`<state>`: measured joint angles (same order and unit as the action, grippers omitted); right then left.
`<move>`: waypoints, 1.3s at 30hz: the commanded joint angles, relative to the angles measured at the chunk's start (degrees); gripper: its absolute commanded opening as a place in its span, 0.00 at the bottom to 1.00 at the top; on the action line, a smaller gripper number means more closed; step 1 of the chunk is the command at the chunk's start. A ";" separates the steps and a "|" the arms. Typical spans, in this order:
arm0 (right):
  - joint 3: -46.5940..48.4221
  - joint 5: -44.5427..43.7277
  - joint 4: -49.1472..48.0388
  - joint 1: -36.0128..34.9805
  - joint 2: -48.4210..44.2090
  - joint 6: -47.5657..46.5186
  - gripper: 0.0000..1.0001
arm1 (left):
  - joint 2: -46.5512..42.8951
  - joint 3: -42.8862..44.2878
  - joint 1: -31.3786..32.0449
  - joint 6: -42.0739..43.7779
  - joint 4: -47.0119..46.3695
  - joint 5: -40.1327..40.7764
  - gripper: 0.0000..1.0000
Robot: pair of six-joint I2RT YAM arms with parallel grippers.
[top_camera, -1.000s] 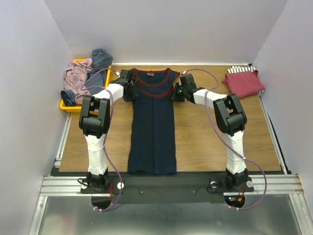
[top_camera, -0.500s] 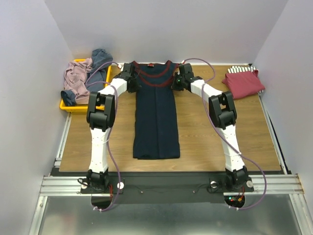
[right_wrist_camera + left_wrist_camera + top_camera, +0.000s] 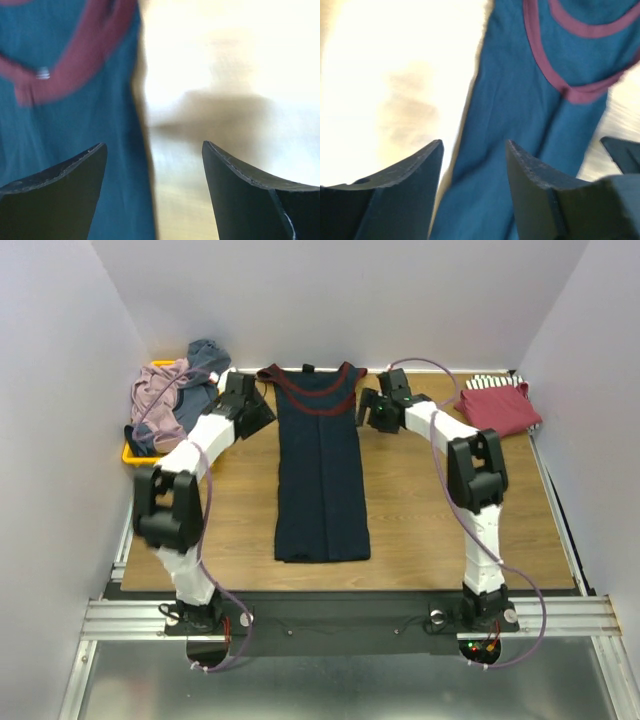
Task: Fold and stack the tank tops
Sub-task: Fold the tank top
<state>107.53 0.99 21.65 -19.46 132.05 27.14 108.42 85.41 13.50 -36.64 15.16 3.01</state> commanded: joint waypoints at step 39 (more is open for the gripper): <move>-81.07 10.34 -9.96 -21.76 -60.95 23.31 0.70 | -48.13 -57.72 25.61 -17.06 10.34 -2.74 0.59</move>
<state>28.69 11.09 14.28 -39.86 69.23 48.49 59.24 30.13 38.89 -54.70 28.34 1.17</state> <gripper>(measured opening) 0.698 0.586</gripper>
